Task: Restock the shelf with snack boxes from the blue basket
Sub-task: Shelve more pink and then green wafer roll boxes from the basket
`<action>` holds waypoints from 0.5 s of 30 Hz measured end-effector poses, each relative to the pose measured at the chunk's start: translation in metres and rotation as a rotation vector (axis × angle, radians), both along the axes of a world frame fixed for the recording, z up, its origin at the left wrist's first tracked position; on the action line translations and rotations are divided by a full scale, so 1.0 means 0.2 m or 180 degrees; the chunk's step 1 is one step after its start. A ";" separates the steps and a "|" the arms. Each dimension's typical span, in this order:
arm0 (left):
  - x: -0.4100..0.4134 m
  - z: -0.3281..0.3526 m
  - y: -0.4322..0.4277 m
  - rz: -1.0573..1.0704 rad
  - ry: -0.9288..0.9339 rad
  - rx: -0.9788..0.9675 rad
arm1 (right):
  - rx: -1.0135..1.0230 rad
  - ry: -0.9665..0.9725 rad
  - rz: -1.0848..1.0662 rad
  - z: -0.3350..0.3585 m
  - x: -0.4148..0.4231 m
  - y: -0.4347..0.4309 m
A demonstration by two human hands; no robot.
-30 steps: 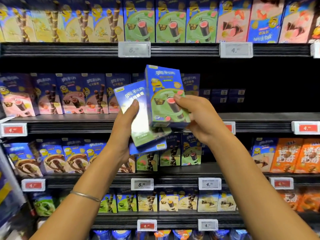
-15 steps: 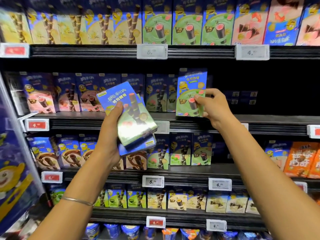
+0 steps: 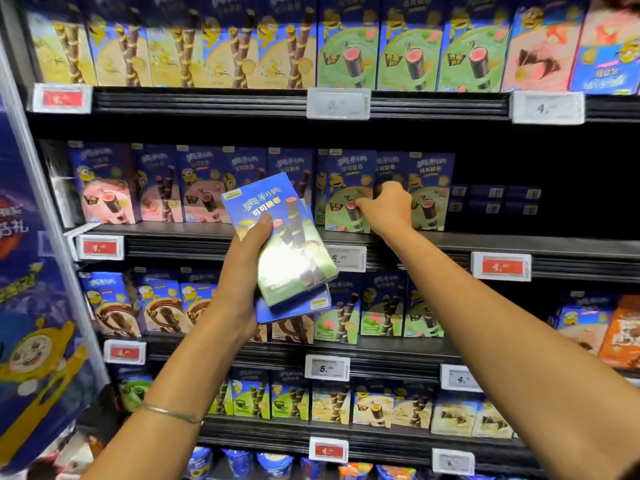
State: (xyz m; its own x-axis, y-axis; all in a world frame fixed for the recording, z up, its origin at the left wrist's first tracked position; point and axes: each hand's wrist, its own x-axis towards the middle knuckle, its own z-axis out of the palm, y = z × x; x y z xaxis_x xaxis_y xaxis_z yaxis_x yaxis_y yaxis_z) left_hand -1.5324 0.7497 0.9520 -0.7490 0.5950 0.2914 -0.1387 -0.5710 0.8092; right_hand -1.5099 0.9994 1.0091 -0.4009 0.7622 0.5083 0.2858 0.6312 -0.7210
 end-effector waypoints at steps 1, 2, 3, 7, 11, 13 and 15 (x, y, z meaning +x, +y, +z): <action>0.00 0.00 0.00 -0.0011 -0.0001 -0.0012 | 0.0002 0.0000 -0.0019 -0.01 -0.02 -0.01; -0.01 0.00 -0.01 -0.0013 -0.0009 -0.0022 | 0.0005 0.0007 -0.0044 -0.01 -0.04 -0.01; -0.02 -0.01 -0.01 -0.0010 -0.0022 -0.0031 | 0.0022 0.0021 -0.0070 -0.02 -0.06 -0.02; -0.04 -0.02 -0.02 0.0013 -0.0041 -0.0108 | 0.0141 0.0030 -0.0170 -0.03 -0.11 -0.02; -0.04 -0.02 0.00 -0.0020 -0.0040 -0.0170 | 0.0223 0.0018 -0.0218 -0.04 -0.13 0.00; -0.03 -0.02 0.01 -0.0076 -0.0028 -0.0195 | 0.0216 0.0002 -0.0197 -0.05 -0.13 0.00; -0.03 -0.02 0.03 -0.0126 -0.0035 -0.0184 | 0.0163 0.0010 -0.0127 -0.04 -0.10 -0.03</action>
